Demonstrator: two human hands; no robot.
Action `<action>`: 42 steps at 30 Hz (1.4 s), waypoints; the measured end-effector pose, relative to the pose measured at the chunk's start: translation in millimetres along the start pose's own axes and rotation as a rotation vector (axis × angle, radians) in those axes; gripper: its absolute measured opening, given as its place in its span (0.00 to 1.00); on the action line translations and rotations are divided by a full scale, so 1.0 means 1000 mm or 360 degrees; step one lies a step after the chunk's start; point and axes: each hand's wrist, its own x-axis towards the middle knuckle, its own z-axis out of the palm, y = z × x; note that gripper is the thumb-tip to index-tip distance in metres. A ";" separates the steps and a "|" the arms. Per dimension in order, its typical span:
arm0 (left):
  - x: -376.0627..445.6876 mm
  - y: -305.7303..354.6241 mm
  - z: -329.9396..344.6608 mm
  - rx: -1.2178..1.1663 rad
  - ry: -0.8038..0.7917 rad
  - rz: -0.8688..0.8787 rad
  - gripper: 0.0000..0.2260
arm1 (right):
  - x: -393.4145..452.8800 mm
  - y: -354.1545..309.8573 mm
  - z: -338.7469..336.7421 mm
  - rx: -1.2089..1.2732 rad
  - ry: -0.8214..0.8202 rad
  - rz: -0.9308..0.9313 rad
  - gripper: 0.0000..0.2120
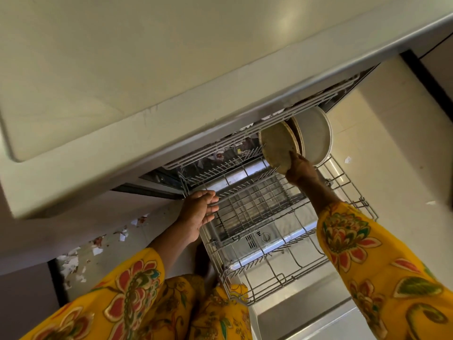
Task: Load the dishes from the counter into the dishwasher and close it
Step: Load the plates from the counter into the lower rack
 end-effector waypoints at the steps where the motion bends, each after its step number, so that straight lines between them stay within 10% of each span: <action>1: -0.005 0.002 0.001 0.0003 -0.0009 0.0015 0.09 | -0.010 0.000 0.000 -0.0025 -0.0002 0.0004 0.33; 20: -0.143 0.007 -0.031 -0.0168 0.0059 0.0199 0.11 | -0.203 -0.079 -0.007 -0.0189 -0.0184 -0.0372 0.30; 42: -0.280 -0.001 -0.248 -0.0945 0.0643 0.0682 0.12 | -0.365 -0.339 0.001 -0.0005 -0.0166 -0.1282 0.26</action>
